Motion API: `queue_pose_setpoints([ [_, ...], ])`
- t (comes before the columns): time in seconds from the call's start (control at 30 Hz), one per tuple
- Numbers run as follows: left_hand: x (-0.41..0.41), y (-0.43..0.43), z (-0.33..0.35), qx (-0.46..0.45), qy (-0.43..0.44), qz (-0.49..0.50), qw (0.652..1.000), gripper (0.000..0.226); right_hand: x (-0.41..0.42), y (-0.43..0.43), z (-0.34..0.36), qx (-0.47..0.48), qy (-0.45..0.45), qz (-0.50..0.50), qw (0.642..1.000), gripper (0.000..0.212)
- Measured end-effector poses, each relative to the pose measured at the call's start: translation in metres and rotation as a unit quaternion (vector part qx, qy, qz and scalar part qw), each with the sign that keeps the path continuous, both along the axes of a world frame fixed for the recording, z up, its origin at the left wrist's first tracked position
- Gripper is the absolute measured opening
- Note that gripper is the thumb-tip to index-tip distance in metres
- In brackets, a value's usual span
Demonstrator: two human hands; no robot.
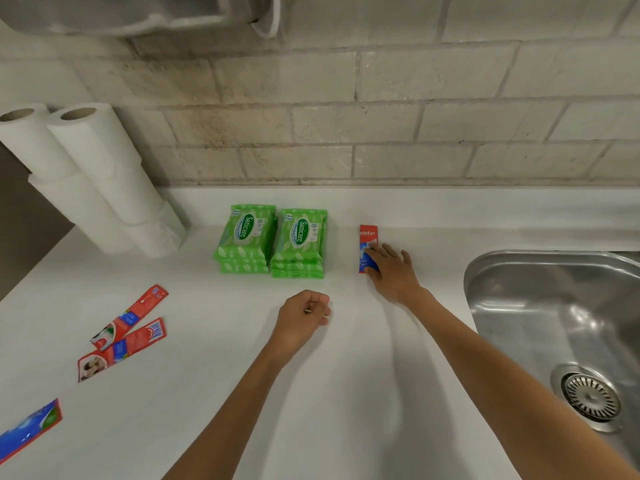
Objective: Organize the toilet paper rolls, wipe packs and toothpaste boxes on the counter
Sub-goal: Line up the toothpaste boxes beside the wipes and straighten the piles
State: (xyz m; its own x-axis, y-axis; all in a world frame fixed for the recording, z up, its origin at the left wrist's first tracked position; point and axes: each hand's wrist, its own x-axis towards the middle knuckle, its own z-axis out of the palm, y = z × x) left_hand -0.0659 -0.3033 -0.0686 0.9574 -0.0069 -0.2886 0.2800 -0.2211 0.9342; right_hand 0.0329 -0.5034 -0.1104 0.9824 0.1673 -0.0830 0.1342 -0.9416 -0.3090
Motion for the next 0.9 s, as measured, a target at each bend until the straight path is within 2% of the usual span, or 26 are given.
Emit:
queue_pose_setpoints([
  [0.33, -0.004, 0.004, -0.002, 0.007, 0.005, -0.006, 1.000, 0.010, -0.004, 0.002, 0.004, 0.035, 0.004, -0.007, 0.999, 0.051],
  [0.6, -0.010, 0.026, 0.015, 0.008, -0.011, 0.010, 1.000, 0.011, -0.046, 0.048, 0.027, 0.176, -0.076, -0.014, 0.981, 0.038],
  [0.9, -0.031, 0.094, 0.030, 0.067, -0.046, 0.056, 0.995, 0.018, -0.095, 0.144, 0.045, 0.291, 0.013, -0.021, 0.957, 0.024],
])
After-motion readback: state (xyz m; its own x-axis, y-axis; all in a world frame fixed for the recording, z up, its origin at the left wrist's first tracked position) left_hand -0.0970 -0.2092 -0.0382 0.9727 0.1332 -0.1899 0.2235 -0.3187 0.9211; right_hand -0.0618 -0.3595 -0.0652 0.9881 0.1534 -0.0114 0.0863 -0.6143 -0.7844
